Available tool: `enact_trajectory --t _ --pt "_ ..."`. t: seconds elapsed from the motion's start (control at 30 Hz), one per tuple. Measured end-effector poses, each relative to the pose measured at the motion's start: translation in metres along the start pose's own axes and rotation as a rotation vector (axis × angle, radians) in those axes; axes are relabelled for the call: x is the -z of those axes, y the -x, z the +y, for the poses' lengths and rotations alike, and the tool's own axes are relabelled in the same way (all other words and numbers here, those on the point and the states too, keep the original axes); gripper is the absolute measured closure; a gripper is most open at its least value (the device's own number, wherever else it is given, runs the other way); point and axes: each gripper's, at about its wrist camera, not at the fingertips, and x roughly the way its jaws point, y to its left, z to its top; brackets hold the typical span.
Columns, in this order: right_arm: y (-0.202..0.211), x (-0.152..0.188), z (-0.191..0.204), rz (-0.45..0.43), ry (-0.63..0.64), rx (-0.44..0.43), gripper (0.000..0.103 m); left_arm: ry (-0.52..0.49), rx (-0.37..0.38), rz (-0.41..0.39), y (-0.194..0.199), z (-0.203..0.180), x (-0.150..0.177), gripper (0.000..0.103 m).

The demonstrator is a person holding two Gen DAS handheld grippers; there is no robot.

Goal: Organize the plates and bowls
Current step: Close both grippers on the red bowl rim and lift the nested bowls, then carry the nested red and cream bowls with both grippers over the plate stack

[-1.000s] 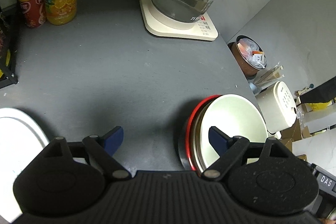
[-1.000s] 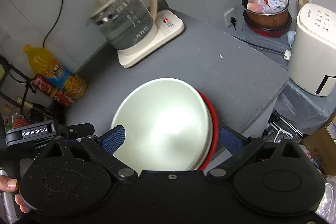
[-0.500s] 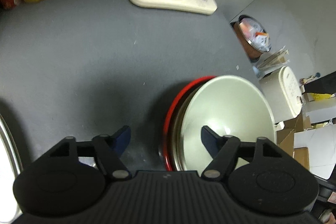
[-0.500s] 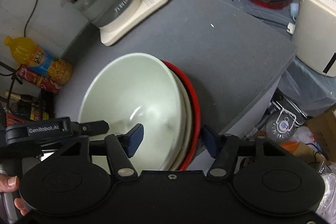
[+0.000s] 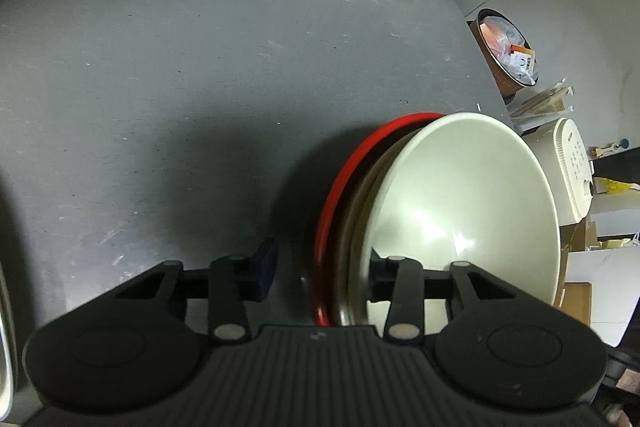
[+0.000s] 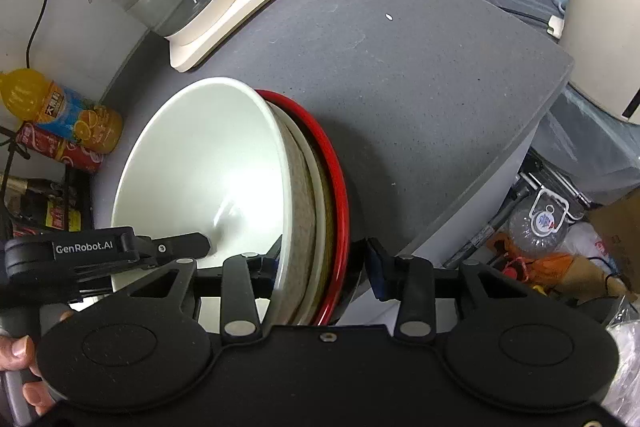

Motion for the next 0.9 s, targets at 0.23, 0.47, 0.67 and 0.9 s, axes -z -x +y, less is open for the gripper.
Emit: enact_trajectory --t 0.23,0.47,0.67,0.9 --pt "0.002 0.005 0.005 -0.004 0.041 0.027 0.07 -0.046 0.006 -0.021 0.001 -0.006 0.004 0.074" --pt "0.004 0.01 0.019 -0.002 0.072 0.003 0.071 -0.036 0.02 -0.054 0.015 0.003 0.008 0.074" --pt "0.004 0.012 0.045 0.0 0.126 -0.016 0.071 -0.003 0.016 -0.091 0.032 0.019 0.012 0.074" --pt "0.005 0.016 0.087 0.005 0.207 -0.061 0.071 0.057 0.008 -0.147 0.066 0.049 0.018 0.074"
